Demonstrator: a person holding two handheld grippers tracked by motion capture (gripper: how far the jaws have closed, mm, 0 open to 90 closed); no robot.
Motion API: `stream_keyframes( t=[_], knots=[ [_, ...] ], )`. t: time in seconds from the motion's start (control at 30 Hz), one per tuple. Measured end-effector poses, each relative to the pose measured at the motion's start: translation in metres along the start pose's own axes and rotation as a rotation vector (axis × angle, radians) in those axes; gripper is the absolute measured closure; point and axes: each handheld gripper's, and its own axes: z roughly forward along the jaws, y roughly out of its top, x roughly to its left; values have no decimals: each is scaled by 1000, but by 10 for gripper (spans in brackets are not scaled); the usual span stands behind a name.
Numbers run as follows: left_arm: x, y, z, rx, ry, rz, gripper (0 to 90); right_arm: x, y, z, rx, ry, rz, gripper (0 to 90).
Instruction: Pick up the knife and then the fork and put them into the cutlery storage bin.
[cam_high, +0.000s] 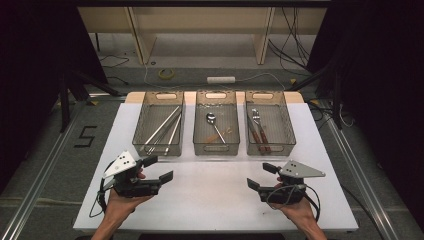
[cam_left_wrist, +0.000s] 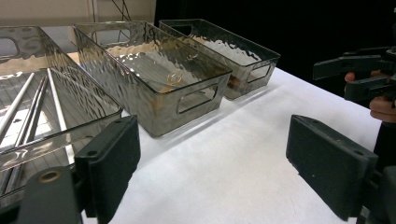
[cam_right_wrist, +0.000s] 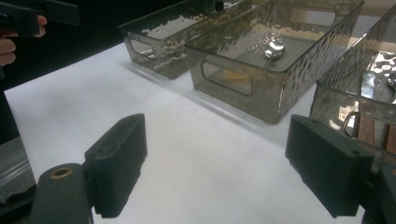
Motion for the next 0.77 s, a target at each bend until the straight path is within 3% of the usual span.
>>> stream_keyframes(
  t=[0.77],
  knots=[
    [0,0,1,2,-1,0,172,-2,1,-1,-6,-13,-2,214]
  ],
)
